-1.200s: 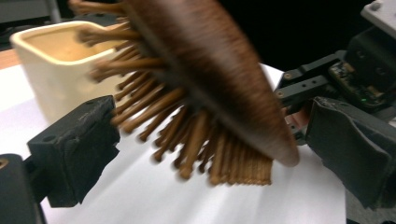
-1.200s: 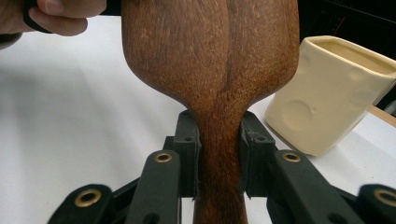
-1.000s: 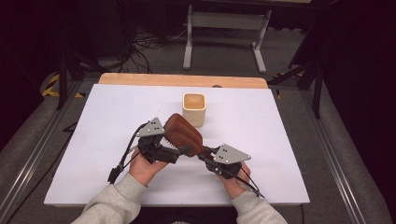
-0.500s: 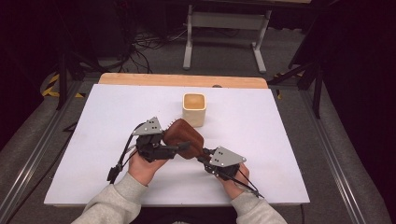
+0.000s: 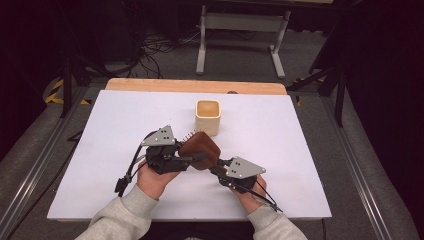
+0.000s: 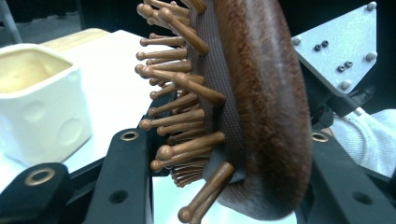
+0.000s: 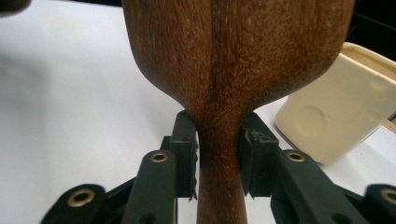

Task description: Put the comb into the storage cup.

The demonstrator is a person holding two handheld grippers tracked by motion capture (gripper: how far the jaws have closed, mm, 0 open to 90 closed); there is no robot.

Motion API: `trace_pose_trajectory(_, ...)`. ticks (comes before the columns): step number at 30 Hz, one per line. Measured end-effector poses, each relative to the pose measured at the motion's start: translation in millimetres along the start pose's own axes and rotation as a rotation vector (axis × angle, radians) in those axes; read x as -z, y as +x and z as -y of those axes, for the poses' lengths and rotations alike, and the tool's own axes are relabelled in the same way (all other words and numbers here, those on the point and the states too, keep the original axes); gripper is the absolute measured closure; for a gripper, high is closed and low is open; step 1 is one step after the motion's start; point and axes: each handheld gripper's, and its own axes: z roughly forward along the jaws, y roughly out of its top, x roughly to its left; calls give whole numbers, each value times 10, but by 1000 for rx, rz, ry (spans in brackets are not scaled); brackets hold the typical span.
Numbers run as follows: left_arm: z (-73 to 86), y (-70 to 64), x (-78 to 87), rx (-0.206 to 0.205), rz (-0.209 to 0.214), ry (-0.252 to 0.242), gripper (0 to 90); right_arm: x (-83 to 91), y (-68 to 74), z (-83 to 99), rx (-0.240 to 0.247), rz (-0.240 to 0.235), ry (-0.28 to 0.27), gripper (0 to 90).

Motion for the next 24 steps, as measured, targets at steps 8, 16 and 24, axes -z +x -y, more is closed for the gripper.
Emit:
trace_pose_trajectory(8, -139, 13, 65, -24, -22, 5, 567, 90, -86, -6, -66, -9, -55, 451)
trace_pose_trajectory(16, -311, 48, 179, -48, -53, 0, 565, 161, -183, 8, -110, -14, -71, 264)
trace_pose_trajectory(24, -525, 79, 289, -95, -99, 1, 564, 161, -264, 46, -154, -31, -71, 52)
